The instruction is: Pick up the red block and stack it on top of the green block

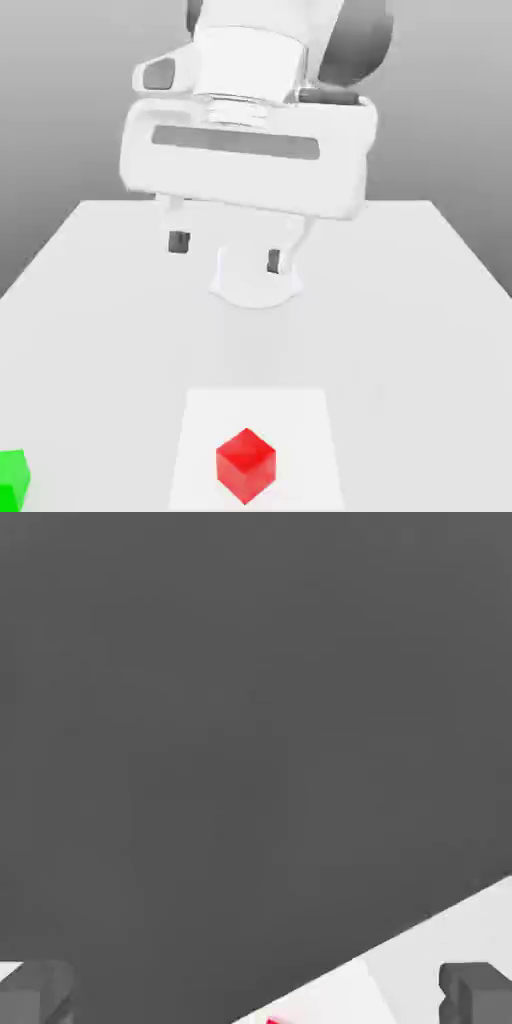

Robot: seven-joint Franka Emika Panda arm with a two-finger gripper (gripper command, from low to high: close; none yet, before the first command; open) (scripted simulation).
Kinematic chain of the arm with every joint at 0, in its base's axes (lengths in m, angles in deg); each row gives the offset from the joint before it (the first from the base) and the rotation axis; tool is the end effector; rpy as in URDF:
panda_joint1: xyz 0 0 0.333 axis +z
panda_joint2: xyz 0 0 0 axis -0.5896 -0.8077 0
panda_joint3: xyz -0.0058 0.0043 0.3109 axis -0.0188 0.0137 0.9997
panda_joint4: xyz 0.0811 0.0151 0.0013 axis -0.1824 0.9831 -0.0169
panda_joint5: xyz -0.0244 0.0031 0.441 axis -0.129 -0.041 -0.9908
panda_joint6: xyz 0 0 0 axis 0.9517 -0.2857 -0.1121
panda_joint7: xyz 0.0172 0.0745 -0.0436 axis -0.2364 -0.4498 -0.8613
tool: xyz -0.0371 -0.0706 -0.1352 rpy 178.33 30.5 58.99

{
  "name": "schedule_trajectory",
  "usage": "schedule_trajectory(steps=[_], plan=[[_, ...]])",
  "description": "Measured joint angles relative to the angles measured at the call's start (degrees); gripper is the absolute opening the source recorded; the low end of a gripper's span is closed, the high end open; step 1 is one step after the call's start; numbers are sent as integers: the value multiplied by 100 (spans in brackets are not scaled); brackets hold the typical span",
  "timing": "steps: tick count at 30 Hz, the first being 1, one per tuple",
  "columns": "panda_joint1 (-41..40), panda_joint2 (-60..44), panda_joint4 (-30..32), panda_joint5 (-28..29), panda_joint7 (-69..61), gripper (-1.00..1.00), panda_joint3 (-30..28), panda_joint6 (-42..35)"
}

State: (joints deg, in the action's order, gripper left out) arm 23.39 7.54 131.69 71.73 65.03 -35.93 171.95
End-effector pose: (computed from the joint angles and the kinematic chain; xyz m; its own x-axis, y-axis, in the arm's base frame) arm 0.5385 -0.0231 0.2974 0.2195 -0.9591 0.1787 -0.9416 -0.2563 -0.2185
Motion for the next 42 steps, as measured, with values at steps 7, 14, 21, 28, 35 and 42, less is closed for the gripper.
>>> schedule_trajectory(steps=[7,14,21,28,35,42], plan=[[-58,-1393,351,-138,1031,0,5,613],[175,-2791,337,-13,1557,0,-273,1607],[246,-2997,306,74,1626,-100,-360,1787],[-47,-1996,344,-462,1335,-100,-167,838],[-931,-2362,-819,-909,1946,-100,-1097,67],[-1459,-3327,-1520,-1250,2225,100,-1531,310]])
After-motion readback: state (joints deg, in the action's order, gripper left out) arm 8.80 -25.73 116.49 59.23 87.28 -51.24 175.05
